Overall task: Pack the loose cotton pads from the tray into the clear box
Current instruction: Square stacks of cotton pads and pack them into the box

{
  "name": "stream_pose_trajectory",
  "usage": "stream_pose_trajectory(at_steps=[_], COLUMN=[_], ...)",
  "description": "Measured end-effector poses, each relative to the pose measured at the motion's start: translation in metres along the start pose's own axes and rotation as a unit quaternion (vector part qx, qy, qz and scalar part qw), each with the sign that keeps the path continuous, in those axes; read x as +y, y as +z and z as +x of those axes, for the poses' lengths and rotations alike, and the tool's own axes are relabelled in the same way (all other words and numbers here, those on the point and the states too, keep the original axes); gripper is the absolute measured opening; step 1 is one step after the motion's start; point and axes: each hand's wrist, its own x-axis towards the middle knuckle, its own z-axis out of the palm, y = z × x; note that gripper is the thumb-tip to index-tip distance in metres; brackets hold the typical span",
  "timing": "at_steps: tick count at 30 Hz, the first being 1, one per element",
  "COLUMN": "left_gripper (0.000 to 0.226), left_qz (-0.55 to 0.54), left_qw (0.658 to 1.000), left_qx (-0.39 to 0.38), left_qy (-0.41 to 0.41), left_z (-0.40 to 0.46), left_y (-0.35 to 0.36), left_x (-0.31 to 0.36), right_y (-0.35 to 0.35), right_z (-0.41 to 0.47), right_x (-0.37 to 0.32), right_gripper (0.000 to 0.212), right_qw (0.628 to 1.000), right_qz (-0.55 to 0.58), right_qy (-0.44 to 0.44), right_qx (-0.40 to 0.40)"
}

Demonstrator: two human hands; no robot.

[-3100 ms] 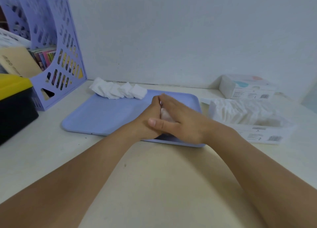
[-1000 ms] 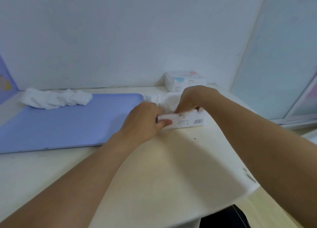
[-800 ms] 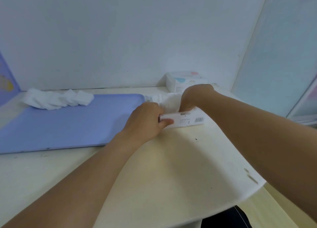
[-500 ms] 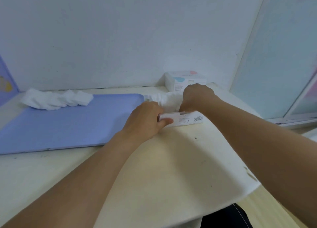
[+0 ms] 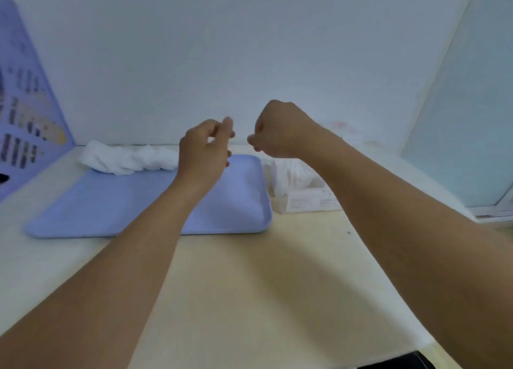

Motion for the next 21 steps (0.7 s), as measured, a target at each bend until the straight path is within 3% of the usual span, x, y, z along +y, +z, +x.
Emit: stream_pose_trajectory(at_steps=[3,5,10,14,17,21], left_gripper=[0.014,0.033,0.075,0.092,0.088,0.051], left_qz=[0.142,0.224,0.229,0.156,0.133,0.214], left_qw=[0.986,0.968,0.955,0.948,0.949,0.948], left_qx=[0.075,0.086,0.120,0.159,0.144,0.085], left_qy=[-0.040,-0.070,-0.146,-0.228,-0.248,-0.218], left_z=[0.036,0.046,0.066,0.085,0.102,0.108], left_y=[-0.062,-0.099,-0.159,-0.173,-0.173,-0.178], left_x=[-0.017,-0.037,-0.083,-0.112,-0.122,-0.132], right_y=[0.047,0.085,0.151,0.179,0.189,0.193], right_z=[0.016,0.032,0.076,0.099,0.111,0.116], right_x=[-0.041,-0.056,-0.084,-0.106,-0.116,-0.122], right_gripper=[0.026,0.035,0.090,0.114,0.114,0.100], right_qw=[0.981,0.974,0.937,0.951,0.959,0.965], right_qz=[0.165,0.182,0.319,0.285,0.256,0.224], right_qy=[0.000,0.014,0.029,-0.004,-0.039,-0.074], right_qx=[-0.106,-0.137,-0.137,-0.121,-0.112,-0.118])
